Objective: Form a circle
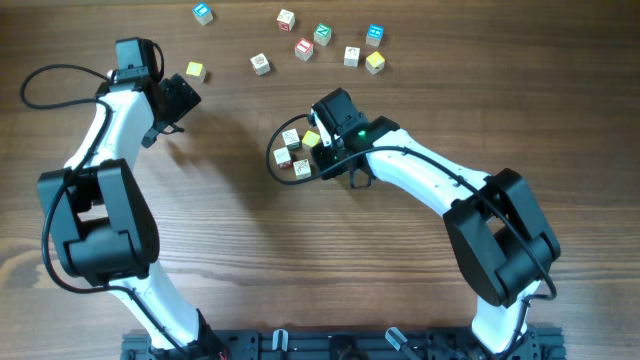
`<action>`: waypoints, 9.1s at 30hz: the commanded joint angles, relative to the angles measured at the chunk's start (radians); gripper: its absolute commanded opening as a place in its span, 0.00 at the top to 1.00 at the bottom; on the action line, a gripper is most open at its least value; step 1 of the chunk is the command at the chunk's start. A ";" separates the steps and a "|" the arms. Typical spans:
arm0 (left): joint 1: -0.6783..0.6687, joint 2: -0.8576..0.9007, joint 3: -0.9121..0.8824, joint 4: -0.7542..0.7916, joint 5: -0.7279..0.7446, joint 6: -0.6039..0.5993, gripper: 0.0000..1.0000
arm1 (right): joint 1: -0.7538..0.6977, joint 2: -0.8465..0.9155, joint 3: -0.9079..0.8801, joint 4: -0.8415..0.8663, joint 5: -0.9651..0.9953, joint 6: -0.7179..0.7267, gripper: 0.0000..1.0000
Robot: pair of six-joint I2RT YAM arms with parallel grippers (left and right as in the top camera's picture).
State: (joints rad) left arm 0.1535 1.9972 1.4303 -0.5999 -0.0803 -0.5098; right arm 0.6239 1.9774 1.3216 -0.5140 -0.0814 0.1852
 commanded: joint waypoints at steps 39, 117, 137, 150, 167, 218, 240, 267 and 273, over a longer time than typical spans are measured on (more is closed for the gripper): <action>0.001 -0.016 0.011 0.001 0.001 0.008 0.00 | 0.001 0.030 -0.008 0.025 0.007 -0.006 0.56; 0.001 -0.016 0.011 0.001 0.001 0.008 0.00 | -0.052 0.030 -0.008 0.066 0.103 0.234 0.86; 0.001 -0.016 0.011 0.001 0.001 0.008 0.00 | -0.047 0.030 -0.008 0.048 -0.026 0.236 0.96; 0.001 -0.016 0.011 0.001 0.001 0.008 0.00 | -0.047 0.030 -0.008 0.051 -0.055 0.237 0.96; 0.001 -0.016 0.011 0.001 0.001 0.008 0.00 | -0.047 0.031 -0.008 0.046 0.040 0.234 0.96; 0.001 -0.016 0.011 0.001 0.001 0.008 0.00 | -0.120 0.010 0.002 -0.090 -0.241 0.182 0.91; 0.001 -0.016 0.011 0.001 0.001 0.008 0.00 | -0.088 0.012 -0.005 -0.051 -0.127 0.211 0.92; 0.001 -0.016 0.011 0.001 0.001 0.008 0.00 | -0.071 0.013 -0.006 -0.018 -0.144 0.260 0.91; 0.001 -0.016 0.011 0.001 0.001 0.008 0.00 | -0.071 0.013 -0.006 -0.010 -0.110 0.260 0.91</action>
State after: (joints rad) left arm 0.1535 1.9972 1.4303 -0.5999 -0.0803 -0.5098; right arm 0.5503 2.0136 1.3170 -0.5327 -0.2241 0.4343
